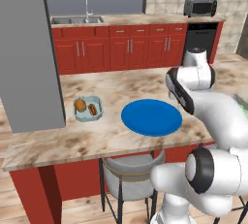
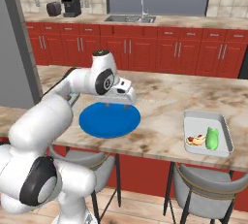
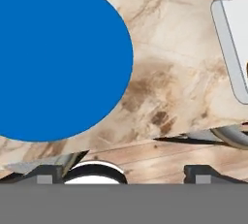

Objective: Place one cooked food and one vegetable from the large plate to each tupperware container.

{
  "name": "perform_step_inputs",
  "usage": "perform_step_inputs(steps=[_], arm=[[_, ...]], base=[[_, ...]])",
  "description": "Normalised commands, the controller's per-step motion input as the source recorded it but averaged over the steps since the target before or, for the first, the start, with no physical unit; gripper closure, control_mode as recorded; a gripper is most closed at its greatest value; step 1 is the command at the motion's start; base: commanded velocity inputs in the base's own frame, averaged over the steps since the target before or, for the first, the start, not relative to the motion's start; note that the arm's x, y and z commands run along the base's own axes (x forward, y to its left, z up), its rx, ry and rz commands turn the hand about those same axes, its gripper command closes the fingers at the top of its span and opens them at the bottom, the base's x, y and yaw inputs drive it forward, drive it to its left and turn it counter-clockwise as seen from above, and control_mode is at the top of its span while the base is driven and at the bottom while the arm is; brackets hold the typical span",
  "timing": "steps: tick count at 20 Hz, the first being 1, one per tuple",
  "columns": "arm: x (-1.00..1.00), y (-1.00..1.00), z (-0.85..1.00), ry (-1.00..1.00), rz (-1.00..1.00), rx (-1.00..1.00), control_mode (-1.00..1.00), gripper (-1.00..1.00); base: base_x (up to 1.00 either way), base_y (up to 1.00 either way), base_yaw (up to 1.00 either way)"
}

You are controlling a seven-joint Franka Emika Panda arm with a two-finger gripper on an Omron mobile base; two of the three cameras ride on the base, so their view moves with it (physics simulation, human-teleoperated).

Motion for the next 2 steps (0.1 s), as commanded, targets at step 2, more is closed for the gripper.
perform_step_inputs(steps=[2], arm=[[-0.09, 0.71, 0.62, -0.21, 0.23, 0.00, -1.00, -1.00]], base=[[0.00, 0.00, 0.00]])
